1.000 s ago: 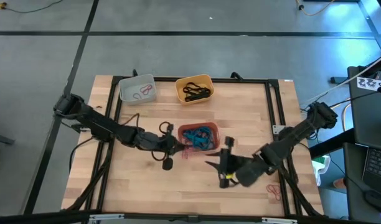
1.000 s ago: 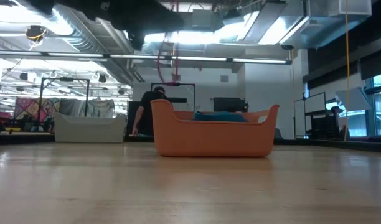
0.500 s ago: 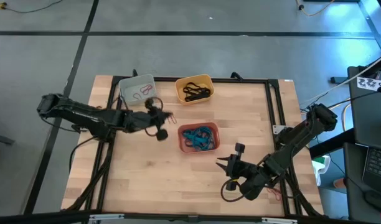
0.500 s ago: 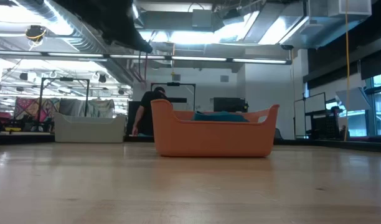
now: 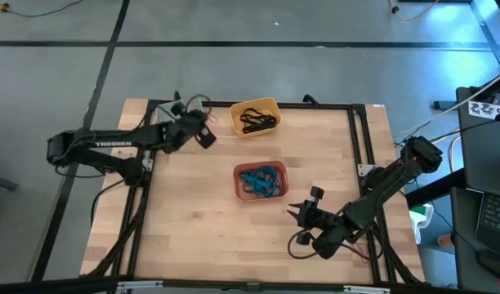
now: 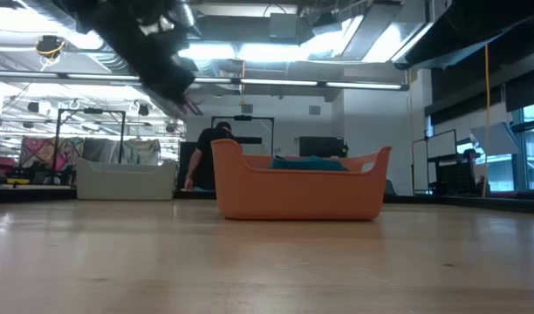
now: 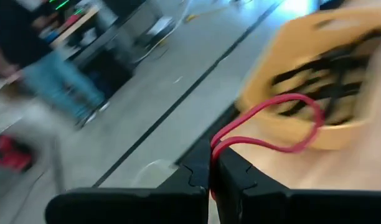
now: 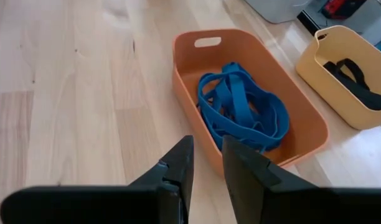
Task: Sort rubber bands into baskets
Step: Put the red rubber band into the gray bin
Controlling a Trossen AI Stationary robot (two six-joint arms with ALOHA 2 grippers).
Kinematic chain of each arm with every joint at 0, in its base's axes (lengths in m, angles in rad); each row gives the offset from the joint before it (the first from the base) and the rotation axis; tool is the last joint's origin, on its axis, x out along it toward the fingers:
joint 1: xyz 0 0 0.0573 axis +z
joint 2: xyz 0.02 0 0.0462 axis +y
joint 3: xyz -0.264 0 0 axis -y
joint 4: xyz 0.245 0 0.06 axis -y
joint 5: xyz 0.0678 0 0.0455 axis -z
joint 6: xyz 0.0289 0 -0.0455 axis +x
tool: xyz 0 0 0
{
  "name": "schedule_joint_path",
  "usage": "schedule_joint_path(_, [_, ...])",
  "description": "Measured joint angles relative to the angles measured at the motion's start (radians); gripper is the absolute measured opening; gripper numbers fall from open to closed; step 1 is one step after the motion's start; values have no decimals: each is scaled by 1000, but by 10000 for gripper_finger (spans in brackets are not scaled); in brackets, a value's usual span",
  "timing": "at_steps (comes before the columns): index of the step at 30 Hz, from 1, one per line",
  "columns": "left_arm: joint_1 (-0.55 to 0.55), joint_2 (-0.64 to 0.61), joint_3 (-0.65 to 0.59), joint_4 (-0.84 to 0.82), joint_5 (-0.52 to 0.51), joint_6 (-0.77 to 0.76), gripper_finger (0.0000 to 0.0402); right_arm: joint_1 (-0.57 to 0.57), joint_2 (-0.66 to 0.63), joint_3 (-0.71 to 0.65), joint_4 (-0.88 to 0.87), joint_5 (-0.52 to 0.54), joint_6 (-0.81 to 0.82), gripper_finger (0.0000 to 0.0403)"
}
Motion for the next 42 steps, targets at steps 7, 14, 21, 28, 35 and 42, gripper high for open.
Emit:
schedule_joint_path(7, [235,7,-60,21,-22,-50,13,0,0,0,-4,-1,-4,85])
schedule_joint_path(14, [407,61,-80,26,121,-124,14,0,0,0,-3,-2,-3,85])
schedule_joint_path(21, [480,141,-80,-36,216,-139,15,0,0,0,12,-2,-2,85])
schedule_joint_path(28, [500,160,-80,-94,219,-156,15,0,0,0,18,-4,-2,85])
schedule_joint_path(35, [500,160,-52,-189,242,-172,53,0,0,0,24,-10,-2,85])
schedule_joint_path(42, [486,159,68,-421,249,-231,121,0,0,0,28,-18,-2,85])
